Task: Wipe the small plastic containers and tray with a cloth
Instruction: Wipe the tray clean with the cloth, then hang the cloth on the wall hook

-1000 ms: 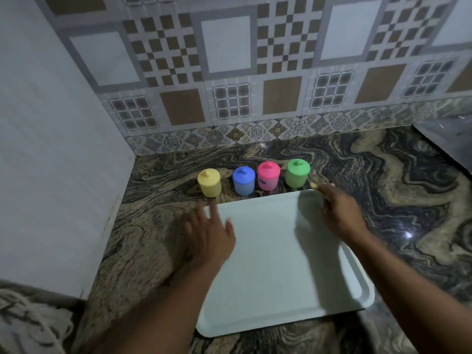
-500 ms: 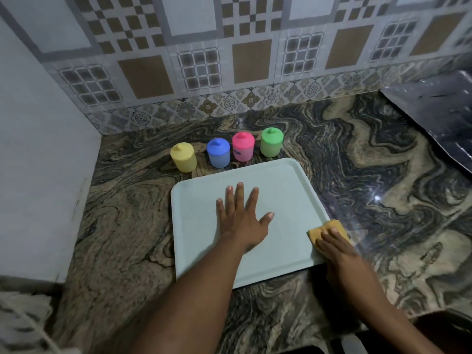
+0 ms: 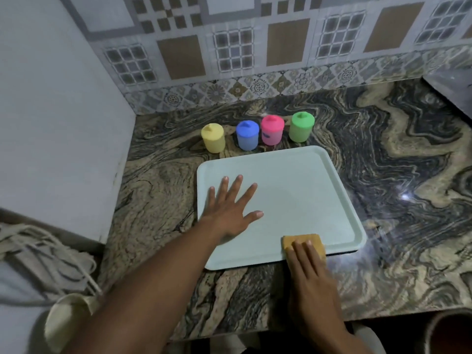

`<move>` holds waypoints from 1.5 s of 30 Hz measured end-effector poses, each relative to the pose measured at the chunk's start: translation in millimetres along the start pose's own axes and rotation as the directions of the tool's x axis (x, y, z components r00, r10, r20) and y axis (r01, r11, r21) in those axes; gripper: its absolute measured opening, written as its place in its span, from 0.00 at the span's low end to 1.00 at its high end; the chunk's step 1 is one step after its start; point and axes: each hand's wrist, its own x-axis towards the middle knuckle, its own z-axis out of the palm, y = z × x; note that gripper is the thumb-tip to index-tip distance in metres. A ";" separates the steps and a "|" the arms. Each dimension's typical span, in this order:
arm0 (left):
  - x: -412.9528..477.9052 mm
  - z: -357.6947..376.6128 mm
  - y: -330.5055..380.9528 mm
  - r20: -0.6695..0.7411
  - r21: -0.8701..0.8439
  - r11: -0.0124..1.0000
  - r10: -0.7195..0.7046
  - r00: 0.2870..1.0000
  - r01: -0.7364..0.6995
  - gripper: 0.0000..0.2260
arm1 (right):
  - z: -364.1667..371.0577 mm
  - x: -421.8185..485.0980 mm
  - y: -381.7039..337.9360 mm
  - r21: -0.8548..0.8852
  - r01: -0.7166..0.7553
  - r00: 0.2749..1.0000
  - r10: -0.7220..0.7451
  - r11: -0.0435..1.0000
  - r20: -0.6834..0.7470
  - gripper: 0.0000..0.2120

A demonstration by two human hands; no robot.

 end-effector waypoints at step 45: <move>-105.5 -245.9 7.9 -0.270 -0.945 -0.049 -0.440 0.857 -0.323 0.14 | -232.2 201.6 -120.7 0.907 0.103 0.966 -0.258 0.409 0.007 0.19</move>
